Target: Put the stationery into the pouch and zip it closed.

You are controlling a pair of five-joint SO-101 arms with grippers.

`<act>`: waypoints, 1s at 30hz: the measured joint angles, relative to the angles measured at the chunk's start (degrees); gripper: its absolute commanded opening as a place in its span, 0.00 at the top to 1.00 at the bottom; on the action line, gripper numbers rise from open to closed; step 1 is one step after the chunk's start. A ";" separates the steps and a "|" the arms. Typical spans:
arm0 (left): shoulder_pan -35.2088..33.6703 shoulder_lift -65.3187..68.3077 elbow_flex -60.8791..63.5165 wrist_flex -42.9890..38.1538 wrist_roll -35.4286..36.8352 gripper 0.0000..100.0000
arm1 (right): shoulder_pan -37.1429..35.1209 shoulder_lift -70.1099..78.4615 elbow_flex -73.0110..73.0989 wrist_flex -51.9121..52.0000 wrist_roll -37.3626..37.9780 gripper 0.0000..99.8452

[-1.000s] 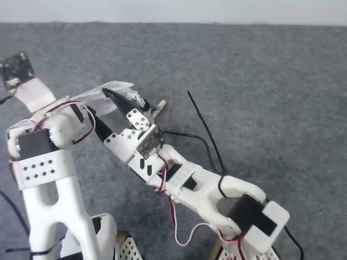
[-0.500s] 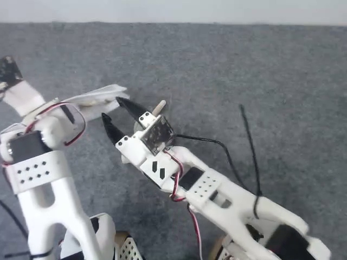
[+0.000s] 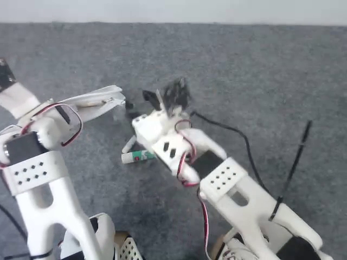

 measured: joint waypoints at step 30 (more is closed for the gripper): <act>0.00 0.00 0.00 0.00 0.00 0.99 | 6.95 58.20 -56.79 42.46 -22.59 0.84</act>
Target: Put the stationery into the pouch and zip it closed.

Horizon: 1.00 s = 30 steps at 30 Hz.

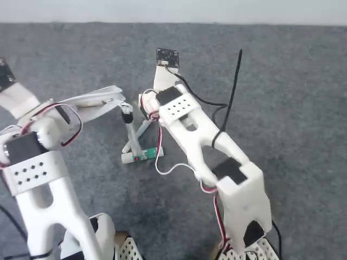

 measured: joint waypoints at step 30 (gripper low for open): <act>0.00 0.00 0.00 0.00 0.00 0.99 | 4.13 31.38 -38.51 13.01 0.00 0.85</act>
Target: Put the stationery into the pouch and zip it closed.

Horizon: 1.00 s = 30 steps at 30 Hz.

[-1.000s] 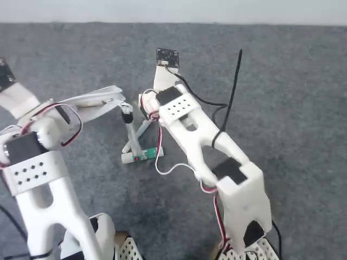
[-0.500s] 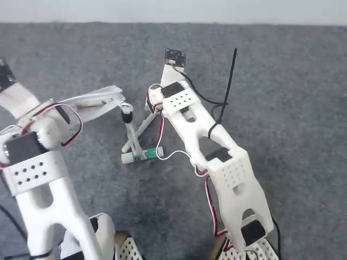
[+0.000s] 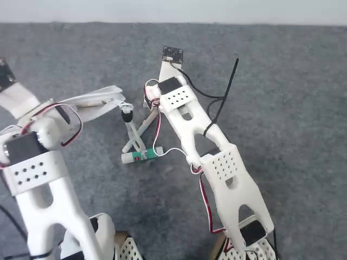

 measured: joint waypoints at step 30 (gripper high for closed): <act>0.00 0.00 0.00 0.00 0.00 0.99 | 0.26 11.78 -39.30 26.81 2.29 0.99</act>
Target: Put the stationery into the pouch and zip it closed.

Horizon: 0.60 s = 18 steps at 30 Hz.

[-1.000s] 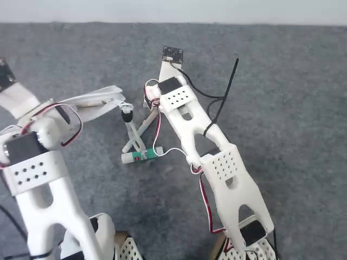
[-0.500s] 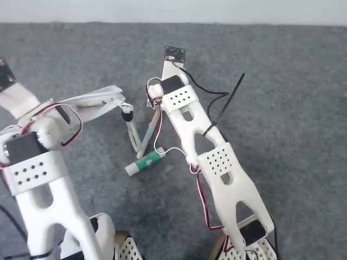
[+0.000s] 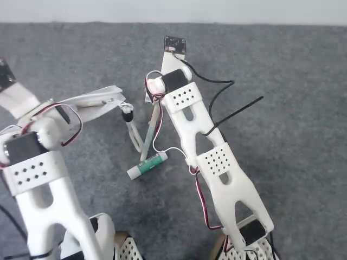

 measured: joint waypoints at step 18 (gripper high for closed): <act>0.00 0.00 0.00 0.00 0.00 0.99 | 0.00 -9.23 -0.09 3.52 0.00 0.99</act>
